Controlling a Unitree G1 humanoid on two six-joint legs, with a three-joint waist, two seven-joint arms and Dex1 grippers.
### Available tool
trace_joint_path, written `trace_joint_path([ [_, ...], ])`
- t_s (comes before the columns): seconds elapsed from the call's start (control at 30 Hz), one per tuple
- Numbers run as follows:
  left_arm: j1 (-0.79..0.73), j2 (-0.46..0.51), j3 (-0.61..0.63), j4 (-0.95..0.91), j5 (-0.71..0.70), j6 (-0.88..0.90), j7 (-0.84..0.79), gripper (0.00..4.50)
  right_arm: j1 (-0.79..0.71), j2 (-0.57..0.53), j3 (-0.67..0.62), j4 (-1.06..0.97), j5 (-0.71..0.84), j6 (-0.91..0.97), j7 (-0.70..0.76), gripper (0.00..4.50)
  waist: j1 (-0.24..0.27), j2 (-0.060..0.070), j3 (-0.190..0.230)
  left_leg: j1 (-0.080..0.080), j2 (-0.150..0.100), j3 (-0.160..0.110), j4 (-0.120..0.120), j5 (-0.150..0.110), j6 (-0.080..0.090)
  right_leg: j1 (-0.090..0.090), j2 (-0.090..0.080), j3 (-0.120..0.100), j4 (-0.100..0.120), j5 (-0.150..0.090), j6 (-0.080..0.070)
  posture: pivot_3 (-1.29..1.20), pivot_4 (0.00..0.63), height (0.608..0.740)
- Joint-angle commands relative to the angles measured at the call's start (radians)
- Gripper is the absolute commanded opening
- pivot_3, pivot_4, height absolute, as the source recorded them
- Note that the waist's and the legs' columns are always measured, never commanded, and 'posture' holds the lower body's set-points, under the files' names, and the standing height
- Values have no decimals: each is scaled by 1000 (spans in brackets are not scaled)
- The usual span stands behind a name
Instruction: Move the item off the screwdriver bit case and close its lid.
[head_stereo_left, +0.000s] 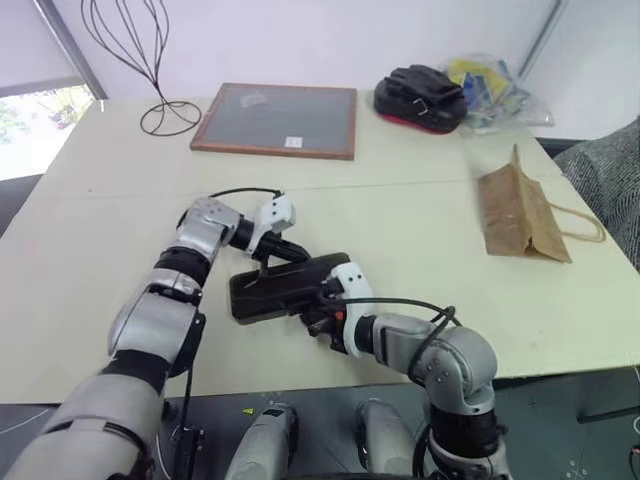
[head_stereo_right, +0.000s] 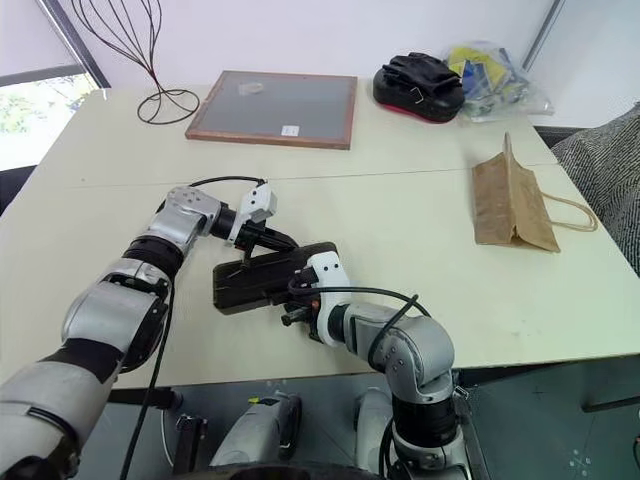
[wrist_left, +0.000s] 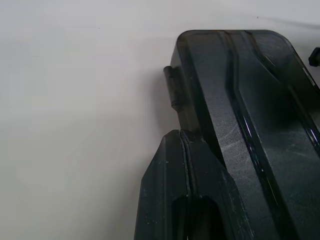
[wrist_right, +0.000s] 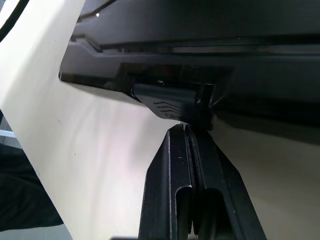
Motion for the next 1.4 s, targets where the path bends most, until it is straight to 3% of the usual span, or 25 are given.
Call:
trace_joint_path([
  [0.03, 52, -3, -31, -29, 34, -40, -24, 0, -16, 44, -11, 40, -27, -60, -56, 32, -5, 0, 0, 2, 0, 0, -1, 0, 0, 2, 0, 0, 0, 0, 0, 0, 150, 734],
  [0.57, 216, -67, -69, -166, 43, -15, -4, 0, -54, 40, -15, 77, -32, -134, -94, 32, -8, 3, -17, 12, 1, 0, -4, -1, 1, 12, 1, 1, -3, -1, 0, 0, 150, 734],
  [0.73, 268, -64, -89, -218, 54, -1, -19, 0, -70, 40, -18, 89, -39, -163, -101, 32, -8, 3, -23, 25, 1, 0, -12, -1, 2, 23, 0, 1, -7, -3, 3, 0, 150, 734],
  [0.87, 319, -53, -110, -242, 79, -12, -24, 0, -87, 36, -10, 99, -46, -184, -102, 32, -9, 3, -32, 27, 1, 0, -15, -1, 2, 23, 0, 1, -8, -5, 4, 0, 150, 734],
  [1.4, 449, -41, -148, -98, 216, -219, 141, 0, -134, 16, -7, 66, -29, -169, -105, 32, -14, 23, -56, 33, 3, 1, -18, -5, 8, 27, 0, 2, -7, -12, 4, 0, 150, 734],
])
